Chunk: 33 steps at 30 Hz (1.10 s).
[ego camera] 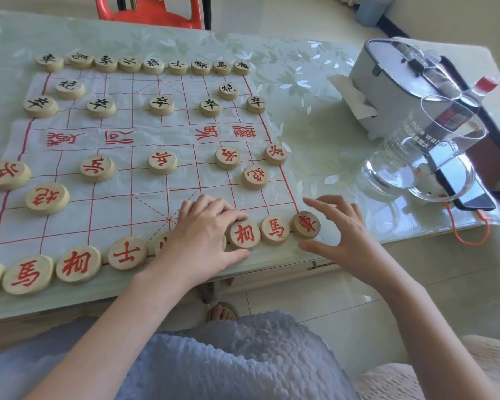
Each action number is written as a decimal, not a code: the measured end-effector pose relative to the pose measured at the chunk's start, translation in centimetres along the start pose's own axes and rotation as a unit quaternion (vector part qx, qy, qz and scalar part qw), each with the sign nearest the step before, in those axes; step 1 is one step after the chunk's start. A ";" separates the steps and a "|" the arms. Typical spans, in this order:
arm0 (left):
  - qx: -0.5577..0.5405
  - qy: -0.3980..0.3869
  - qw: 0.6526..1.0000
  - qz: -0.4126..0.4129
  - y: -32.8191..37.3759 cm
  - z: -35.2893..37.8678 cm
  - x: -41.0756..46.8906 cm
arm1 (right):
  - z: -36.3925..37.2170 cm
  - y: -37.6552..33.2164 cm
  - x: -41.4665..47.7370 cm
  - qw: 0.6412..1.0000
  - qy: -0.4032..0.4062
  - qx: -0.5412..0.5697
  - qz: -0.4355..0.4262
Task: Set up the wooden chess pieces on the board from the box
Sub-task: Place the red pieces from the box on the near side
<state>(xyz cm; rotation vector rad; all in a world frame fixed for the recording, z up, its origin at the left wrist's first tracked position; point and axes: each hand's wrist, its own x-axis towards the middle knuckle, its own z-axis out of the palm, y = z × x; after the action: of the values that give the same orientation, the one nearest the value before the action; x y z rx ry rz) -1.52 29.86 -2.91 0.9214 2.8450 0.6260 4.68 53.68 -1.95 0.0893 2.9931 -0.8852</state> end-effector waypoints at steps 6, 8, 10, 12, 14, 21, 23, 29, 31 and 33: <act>0.002 0.002 1.000 0.000 0.0 0.1 0.0 | 0.1 0.2 0.3 1.000 -0.006 0.009 0.002; -0.002 0.004 1.000 -0.001 0.0 0.1 -0.1 | 0.4 0.1 0.4 1.000 0.021 0.013 0.014; 0.000 0.003 1.000 -0.001 0.0 0.1 -0.1 | 0.6 0.1 0.5 0.999 0.035 0.017 0.021; 0.003 0.001 1.000 -0.001 0.0 0.0 -0.1 | 0.7 0.2 0.4 0.999 0.034 0.017 0.022; 0.002 0.001 1.000 -0.001 0.0 0.0 -0.1 | 0.7 0.3 0.4 0.999 0.033 0.016 0.020; 0.001 0.003 1.000 -0.001 0.0 0.1 -0.1 | 0.7 0.3 0.4 0.999 0.032 0.014 0.022; 0.000 0.003 1.000 -0.002 0.0 0.1 0.0 | 0.7 0.3 0.3 0.999 0.027 0.012 0.025; -0.006 -0.005 1.000 -0.007 -0.3 -0.4 -0.4 | 0.5 -1.1 0.0 0.999 0.026 0.021 0.018; -0.011 -0.001 1.000 -0.019 -0.8 -1.0 -0.9 | 1.0 -2.1 0.1 0.999 0.010 0.029 -0.010; -0.006 0.006 0.999 -0.034 -1.7 -1.4 -1.6 | 1.7 -2.8 0.4 0.999 -0.005 0.021 -0.031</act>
<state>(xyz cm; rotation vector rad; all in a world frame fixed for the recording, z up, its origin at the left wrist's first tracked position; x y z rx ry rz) -1.38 27.21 -2.36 0.8179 2.8650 0.6430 4.11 50.43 -1.88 -0.0070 2.9829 -0.9509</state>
